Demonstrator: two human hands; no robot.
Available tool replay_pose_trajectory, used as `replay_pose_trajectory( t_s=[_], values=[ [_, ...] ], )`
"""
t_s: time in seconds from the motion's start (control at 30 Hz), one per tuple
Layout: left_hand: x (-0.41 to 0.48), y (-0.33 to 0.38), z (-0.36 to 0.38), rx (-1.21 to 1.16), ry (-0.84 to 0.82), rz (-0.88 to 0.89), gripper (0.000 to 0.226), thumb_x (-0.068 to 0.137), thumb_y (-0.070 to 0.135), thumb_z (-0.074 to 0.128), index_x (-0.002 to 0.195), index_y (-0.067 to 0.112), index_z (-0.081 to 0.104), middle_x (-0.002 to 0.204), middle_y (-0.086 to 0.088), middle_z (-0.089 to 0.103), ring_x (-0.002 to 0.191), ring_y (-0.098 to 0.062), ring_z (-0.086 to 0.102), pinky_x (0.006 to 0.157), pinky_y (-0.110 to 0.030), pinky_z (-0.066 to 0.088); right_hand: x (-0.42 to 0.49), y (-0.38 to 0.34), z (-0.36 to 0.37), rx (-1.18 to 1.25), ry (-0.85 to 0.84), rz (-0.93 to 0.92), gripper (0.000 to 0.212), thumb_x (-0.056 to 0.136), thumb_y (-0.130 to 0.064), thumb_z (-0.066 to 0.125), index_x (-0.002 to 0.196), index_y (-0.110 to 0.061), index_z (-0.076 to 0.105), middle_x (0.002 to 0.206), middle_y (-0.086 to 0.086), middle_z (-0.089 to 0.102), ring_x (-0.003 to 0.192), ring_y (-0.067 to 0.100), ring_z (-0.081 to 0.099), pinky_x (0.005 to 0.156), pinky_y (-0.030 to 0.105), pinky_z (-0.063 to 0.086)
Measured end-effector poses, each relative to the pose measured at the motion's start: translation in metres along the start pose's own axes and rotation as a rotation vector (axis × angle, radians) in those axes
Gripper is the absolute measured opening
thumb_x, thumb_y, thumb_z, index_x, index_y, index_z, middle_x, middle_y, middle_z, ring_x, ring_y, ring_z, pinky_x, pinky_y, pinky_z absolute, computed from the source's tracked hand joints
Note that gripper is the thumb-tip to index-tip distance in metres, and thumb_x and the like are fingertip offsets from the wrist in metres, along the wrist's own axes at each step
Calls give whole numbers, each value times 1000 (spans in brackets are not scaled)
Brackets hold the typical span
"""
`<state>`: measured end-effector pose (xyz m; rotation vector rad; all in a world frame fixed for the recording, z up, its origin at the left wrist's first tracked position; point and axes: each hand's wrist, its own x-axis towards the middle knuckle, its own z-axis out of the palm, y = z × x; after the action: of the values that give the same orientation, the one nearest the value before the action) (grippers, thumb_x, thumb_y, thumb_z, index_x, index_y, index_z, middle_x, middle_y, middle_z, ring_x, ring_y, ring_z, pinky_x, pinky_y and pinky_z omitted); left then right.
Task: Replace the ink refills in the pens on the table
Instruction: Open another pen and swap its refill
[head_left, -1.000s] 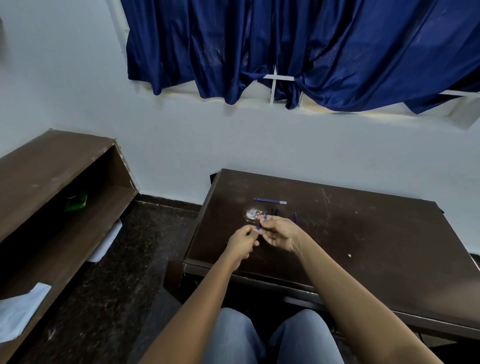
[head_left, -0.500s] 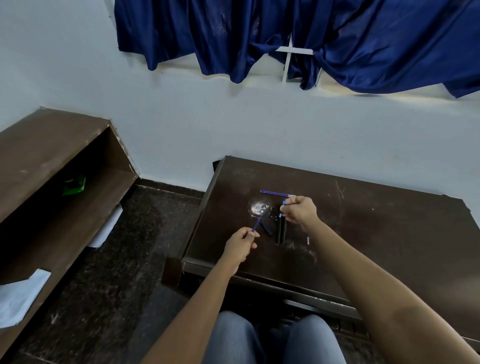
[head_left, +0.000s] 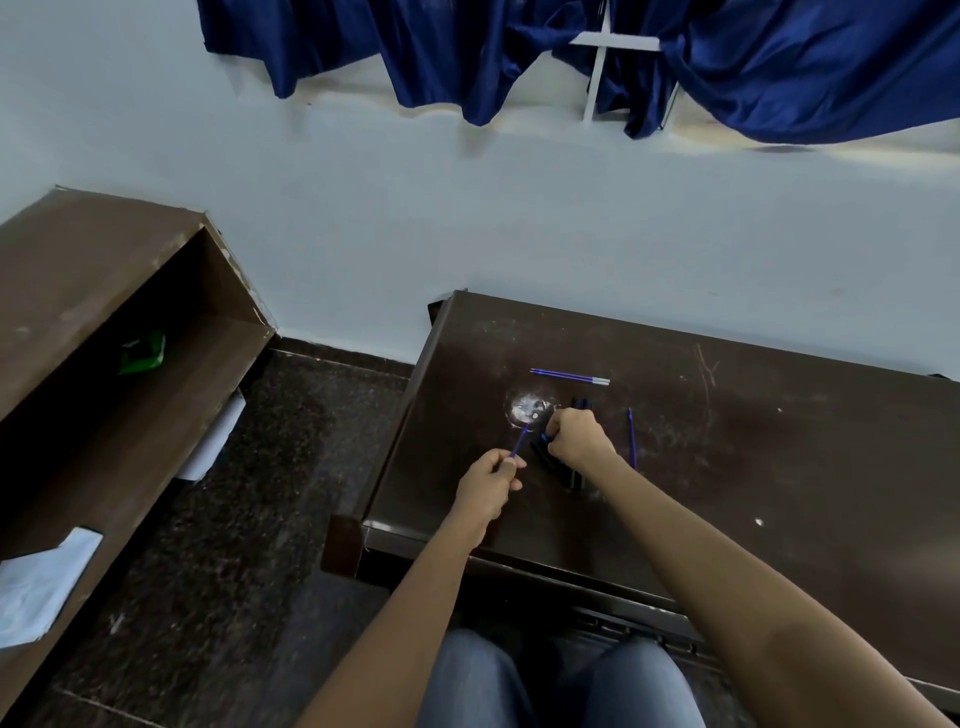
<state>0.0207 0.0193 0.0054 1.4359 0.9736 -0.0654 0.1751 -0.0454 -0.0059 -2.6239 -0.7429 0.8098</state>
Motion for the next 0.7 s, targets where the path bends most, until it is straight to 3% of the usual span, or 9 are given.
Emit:
replay_pose_trajectory(
  t_s=[0.1, 0.17, 0.27, 0.33, 0.53, 0.7],
  values=[
    [7, 1, 1, -28, 6, -4, 19, 100, 27, 41, 100, 24, 60, 80, 1, 55, 54, -7, 39, 45, -18, 31, -2, 1, -5, 56, 56, -23, 20, 85, -6, 61, 103, -6, 69, 103, 12, 68, 96, 31, 66, 86, 40, 55],
    [11, 2, 4, -43, 15, 7, 20, 100, 26, 41, 98, 24, 61, 79, 1, 55, 54, -7, 38, 44, -19, 30, -9, 0, -7, 255, 108, -12, 11, 86, -9, 60, 92, -6, 70, 90, 10, 69, 87, 27, 69, 83, 34, 57],
    [19, 4, 10, -46, 8, 30, 19, 99, 28, 42, 95, 27, 61, 76, 3, 56, 55, -7, 40, 46, -19, 31, -25, -4, -10, 782, -81, 135, 5, 87, -15, 66, 85, -11, 68, 82, 8, 70, 72, 14, 67, 66, 24, 59],
    [22, 6, 17, -55, -11, 39, 18, 99, 31, 43, 95, 28, 60, 75, 4, 56, 56, -7, 41, 47, -20, 31, -26, -4, -8, 972, -206, 216, 1, 86, -13, 68, 87, -12, 67, 80, 5, 72, 69, 9, 67, 61, 21, 56],
    [28, 12, 20, -75, -27, 59, 19, 99, 28, 43, 93, 28, 61, 75, 4, 54, 55, -7, 38, 49, -19, 31, 10, -14, -28, 1137, -92, 273, 17, 89, -2, 60, 77, -14, 61, 61, 1, 63, 52, 8, 58, 54, 21, 51],
    [36, 9, 9, -67, 14, 68, 22, 99, 26, 42, 89, 29, 62, 75, 4, 55, 54, -7, 37, 46, -19, 31, 57, -18, -75, 1097, 136, 161, 20, 86, 0, 58, 72, -14, 59, 68, 7, 59, 59, 16, 56, 61, 28, 53]
  ],
)
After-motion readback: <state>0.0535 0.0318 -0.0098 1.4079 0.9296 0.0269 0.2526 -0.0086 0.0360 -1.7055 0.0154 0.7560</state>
